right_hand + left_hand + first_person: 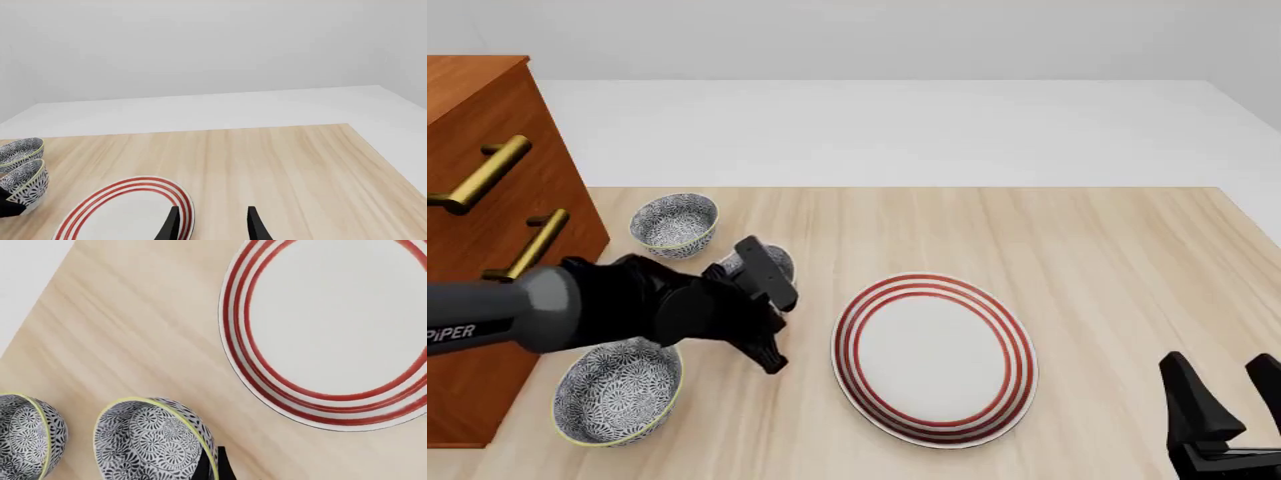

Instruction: Pick up the bowl and put it in the middle on the plate.

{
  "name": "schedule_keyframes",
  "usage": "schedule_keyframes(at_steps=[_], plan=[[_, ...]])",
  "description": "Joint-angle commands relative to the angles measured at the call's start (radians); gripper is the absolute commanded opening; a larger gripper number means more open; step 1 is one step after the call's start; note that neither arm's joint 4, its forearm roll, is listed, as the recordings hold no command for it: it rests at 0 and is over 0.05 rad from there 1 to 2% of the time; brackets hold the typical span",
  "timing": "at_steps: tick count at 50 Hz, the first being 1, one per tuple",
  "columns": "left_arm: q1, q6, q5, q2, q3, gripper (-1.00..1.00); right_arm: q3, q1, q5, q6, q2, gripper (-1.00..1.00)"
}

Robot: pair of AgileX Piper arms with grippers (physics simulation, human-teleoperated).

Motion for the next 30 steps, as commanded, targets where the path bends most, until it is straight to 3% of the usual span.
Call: schedule_keyframes(at_steps=[1,30], plan=[[-0.049,-0.002,0.036,-0.038,-0.027,-1.0,0.0,0.0,0.0,0.0,-0.001,1.0],[-0.208,-0.064,0.143,0.007,-0.236,-1.0,0.0,0.0,0.0,0.0,0.0,1.0]])
